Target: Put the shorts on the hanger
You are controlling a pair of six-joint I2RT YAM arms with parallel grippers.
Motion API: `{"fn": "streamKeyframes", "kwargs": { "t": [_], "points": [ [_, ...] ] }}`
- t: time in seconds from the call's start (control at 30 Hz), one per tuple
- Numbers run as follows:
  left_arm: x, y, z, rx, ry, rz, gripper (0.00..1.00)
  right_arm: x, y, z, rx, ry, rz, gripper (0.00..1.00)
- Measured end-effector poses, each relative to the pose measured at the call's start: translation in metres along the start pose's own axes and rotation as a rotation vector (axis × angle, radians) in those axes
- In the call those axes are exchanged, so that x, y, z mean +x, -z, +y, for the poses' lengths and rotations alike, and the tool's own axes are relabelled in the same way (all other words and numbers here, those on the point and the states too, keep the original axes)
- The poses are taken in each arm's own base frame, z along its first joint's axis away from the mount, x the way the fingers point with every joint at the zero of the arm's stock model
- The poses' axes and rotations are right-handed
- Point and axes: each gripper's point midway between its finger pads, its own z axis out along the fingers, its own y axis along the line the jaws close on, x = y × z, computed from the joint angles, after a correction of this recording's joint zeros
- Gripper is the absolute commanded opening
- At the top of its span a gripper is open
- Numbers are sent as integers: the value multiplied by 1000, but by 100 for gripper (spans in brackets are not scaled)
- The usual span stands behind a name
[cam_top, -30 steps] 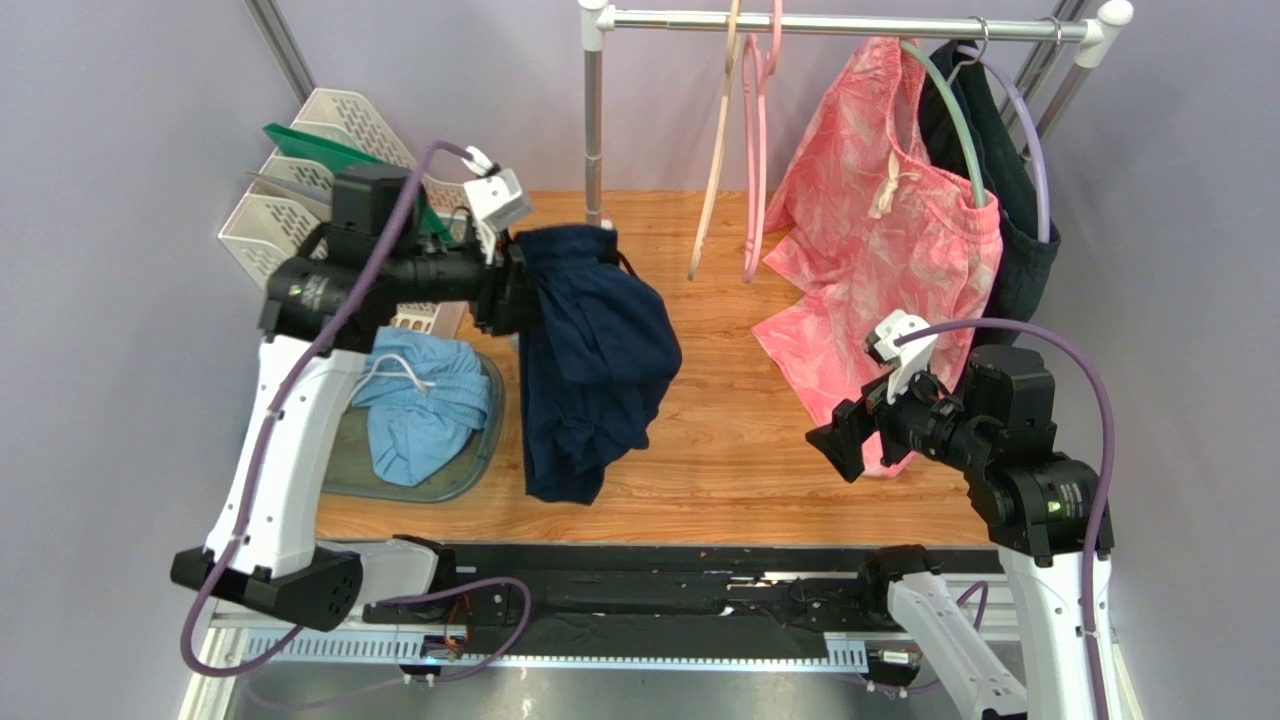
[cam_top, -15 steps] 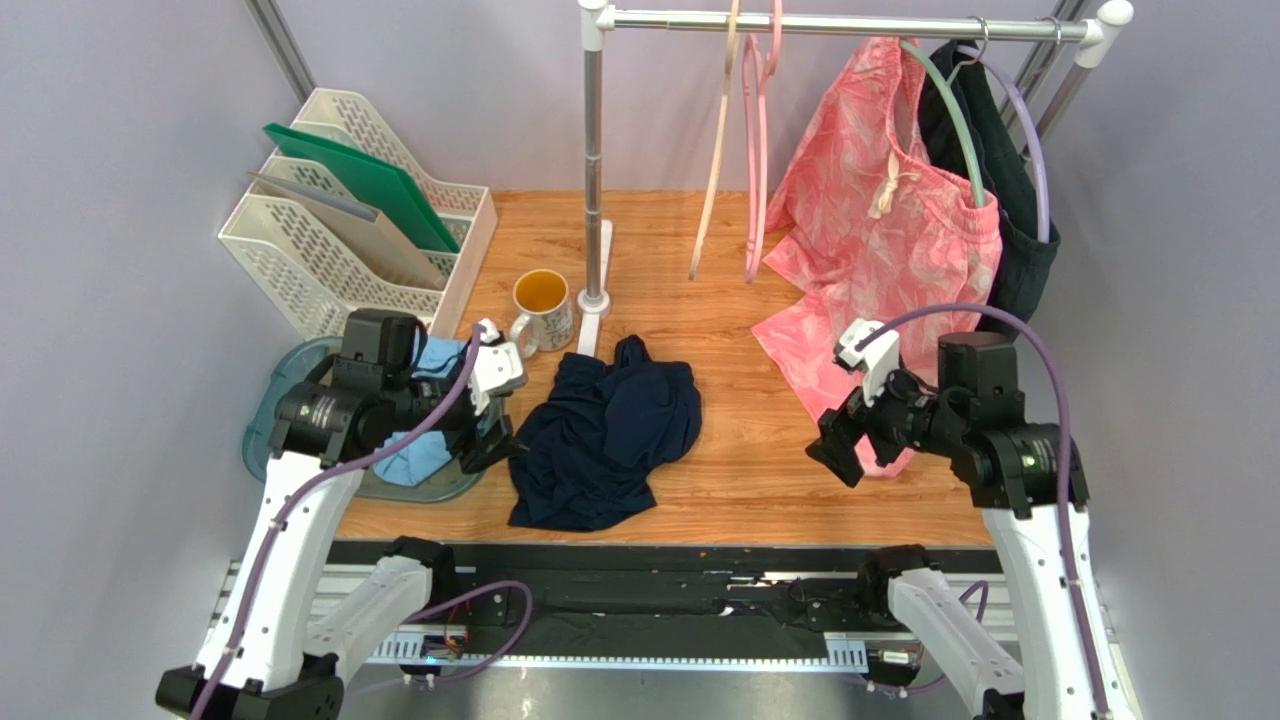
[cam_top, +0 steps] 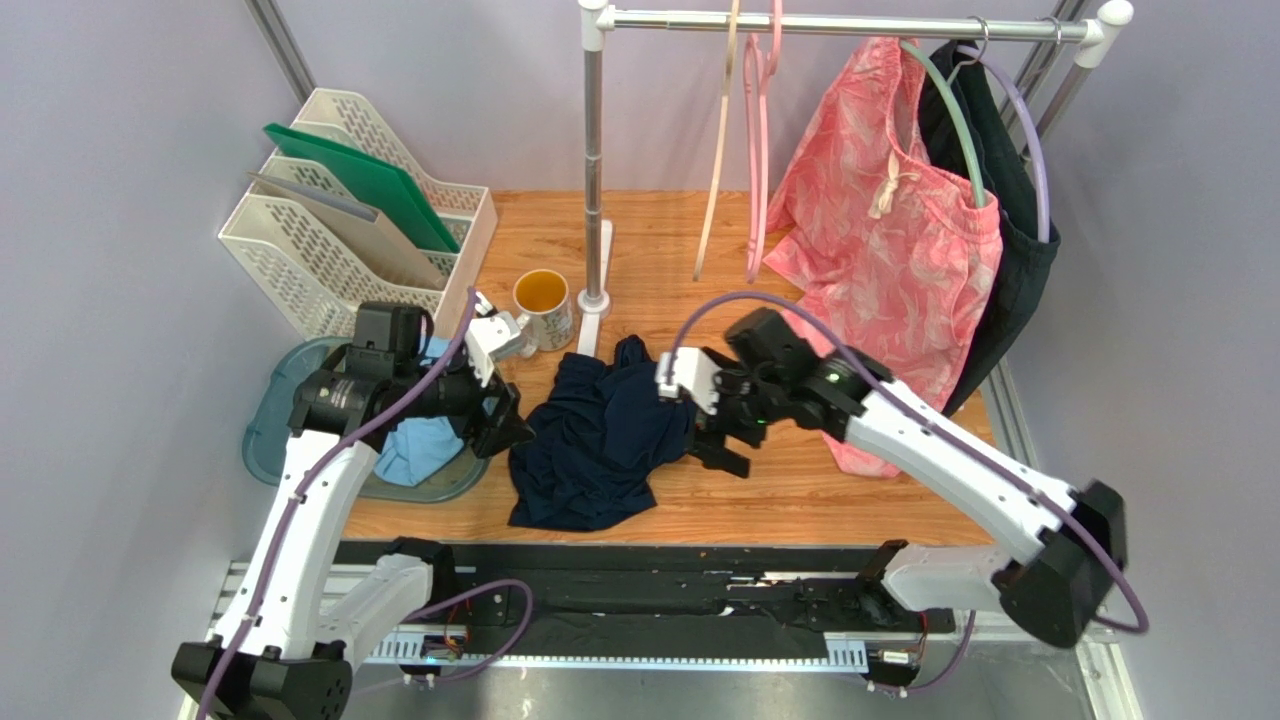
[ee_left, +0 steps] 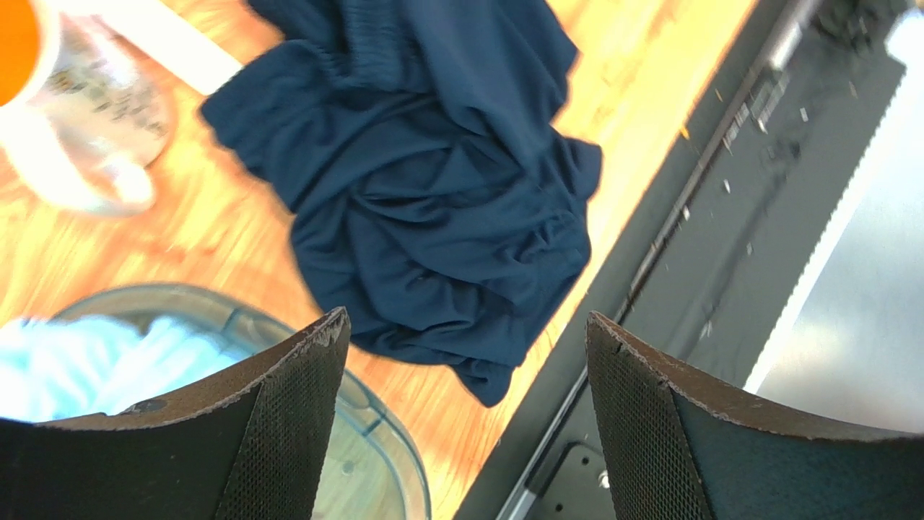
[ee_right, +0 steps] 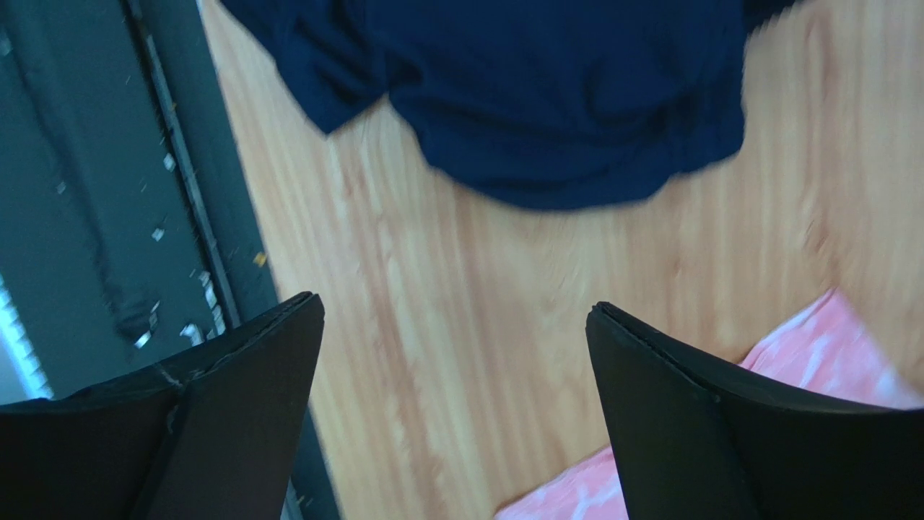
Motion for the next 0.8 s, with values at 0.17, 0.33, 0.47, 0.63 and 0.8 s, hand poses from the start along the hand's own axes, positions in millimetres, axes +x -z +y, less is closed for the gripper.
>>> {"fn": "streamKeyframes", "kwargs": {
  "t": [0.17,0.33,0.47,0.63,0.8],
  "points": [
    [-3,11,15,-99,71,-37,86,-60,-58,-12,9,205,-13,96],
    [2,18,30,-162,139,-33,86,-91,-103,-23,-1,285,-23,57],
    [5,16,36,-164,164,-1,81,-73,-124,-26,-31,327,50,0],
    [12,11,36,-100,163,60,67,-15,-108,-19,-112,314,184,0],
    [18,5,23,-23,30,109,63,51,-30,-4,-95,300,249,28]
  ]
}}
